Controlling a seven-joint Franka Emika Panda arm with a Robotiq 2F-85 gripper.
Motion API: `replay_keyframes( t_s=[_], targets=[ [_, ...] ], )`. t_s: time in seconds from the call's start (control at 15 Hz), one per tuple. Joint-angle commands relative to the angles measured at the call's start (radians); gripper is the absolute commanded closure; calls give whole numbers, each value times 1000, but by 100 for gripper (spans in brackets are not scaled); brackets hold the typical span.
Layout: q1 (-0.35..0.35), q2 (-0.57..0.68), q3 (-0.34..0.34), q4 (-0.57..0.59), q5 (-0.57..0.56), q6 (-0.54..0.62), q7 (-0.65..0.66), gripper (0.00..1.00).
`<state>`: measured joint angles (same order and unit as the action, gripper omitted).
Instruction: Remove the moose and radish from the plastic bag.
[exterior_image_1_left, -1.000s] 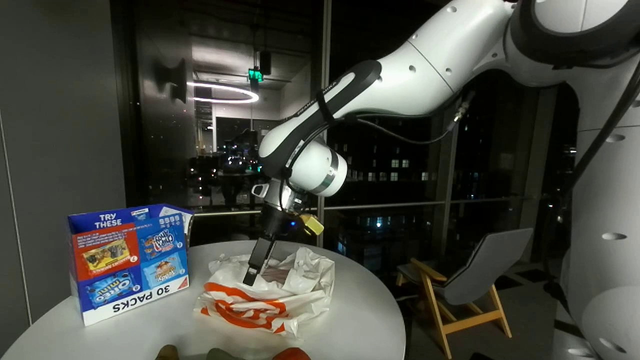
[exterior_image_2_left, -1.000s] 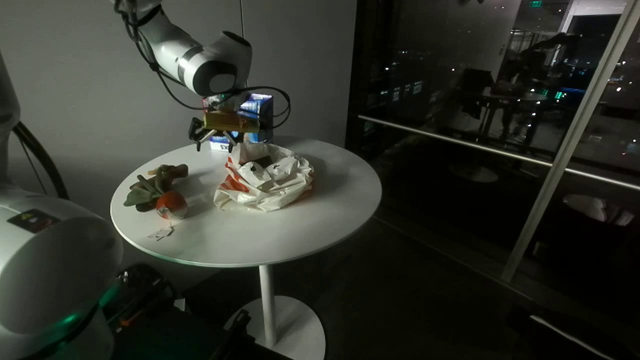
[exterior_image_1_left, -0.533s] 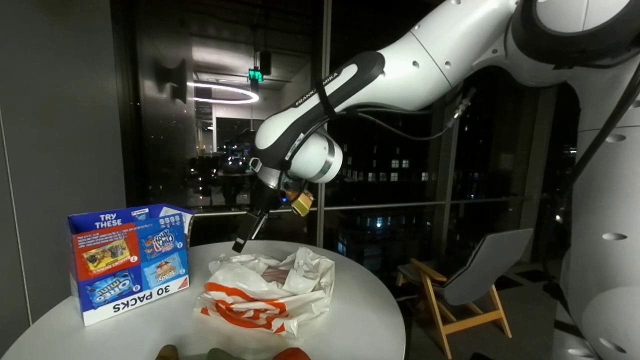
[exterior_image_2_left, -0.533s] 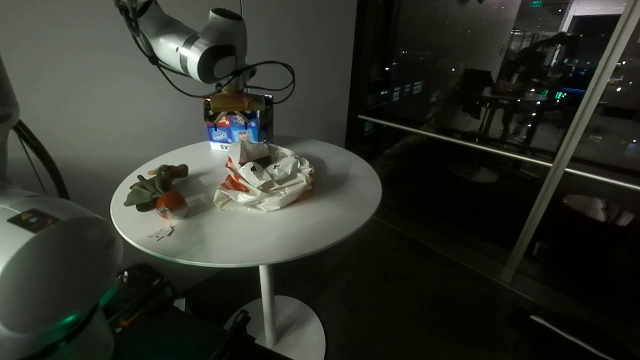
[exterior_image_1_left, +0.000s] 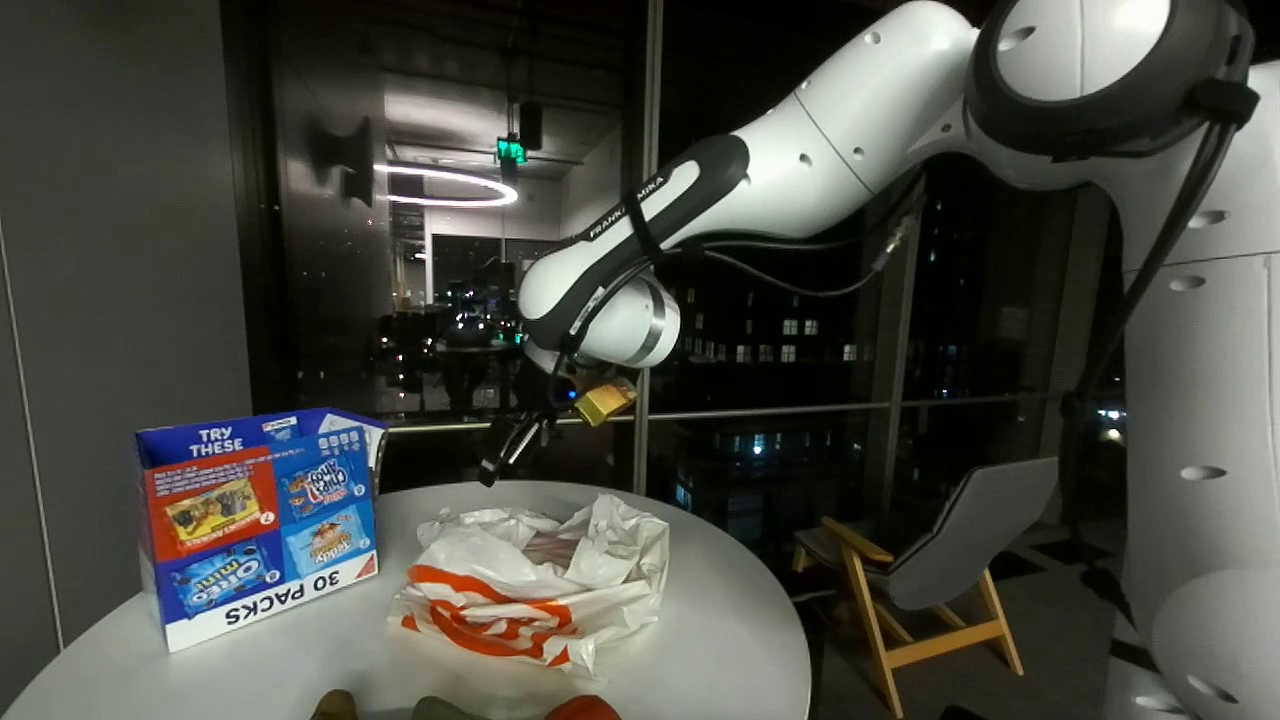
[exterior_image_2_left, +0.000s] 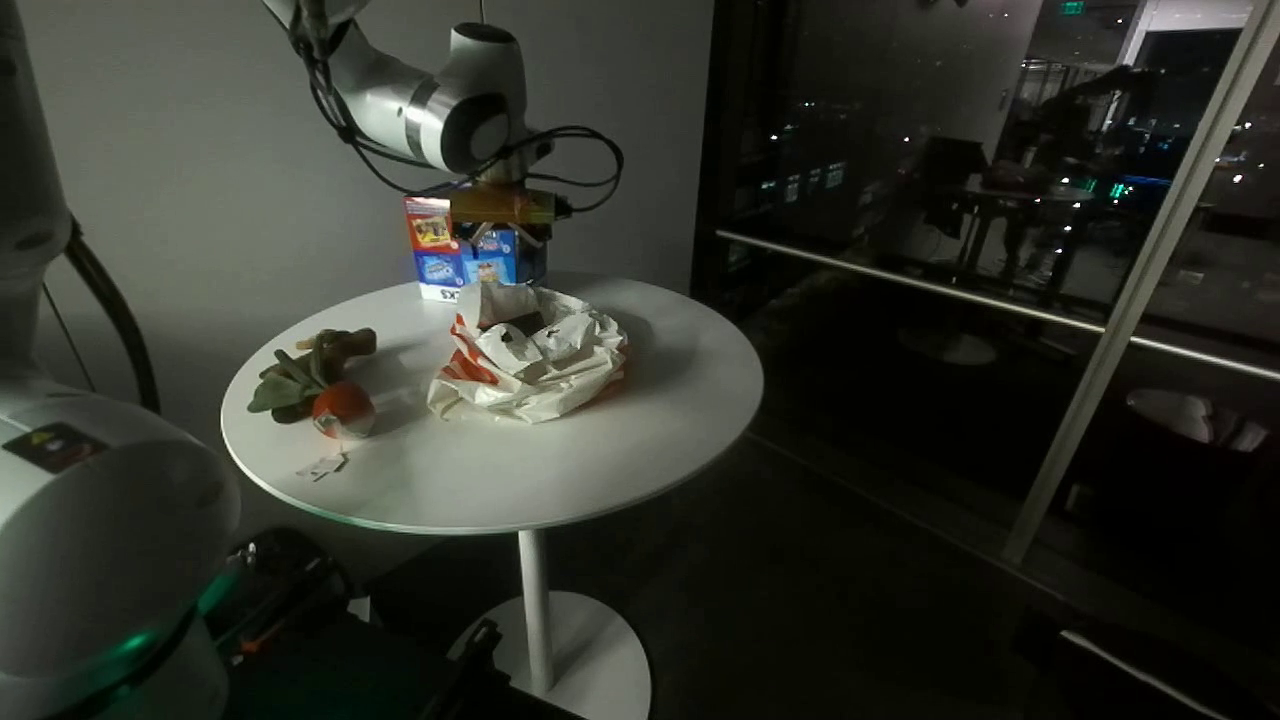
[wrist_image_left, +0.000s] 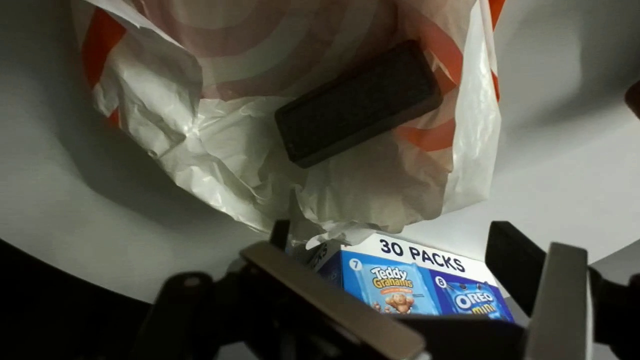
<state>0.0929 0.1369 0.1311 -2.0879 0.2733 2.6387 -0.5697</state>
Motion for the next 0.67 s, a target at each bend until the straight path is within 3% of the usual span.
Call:
replay_keyframes(
  t_s=[0.0, 0.6],
  targets=[
    [-21, 56, 19, 66, 16, 3, 48, 0],
    [-40, 66, 41, 52, 23, -1, 38, 0]
  ],
)
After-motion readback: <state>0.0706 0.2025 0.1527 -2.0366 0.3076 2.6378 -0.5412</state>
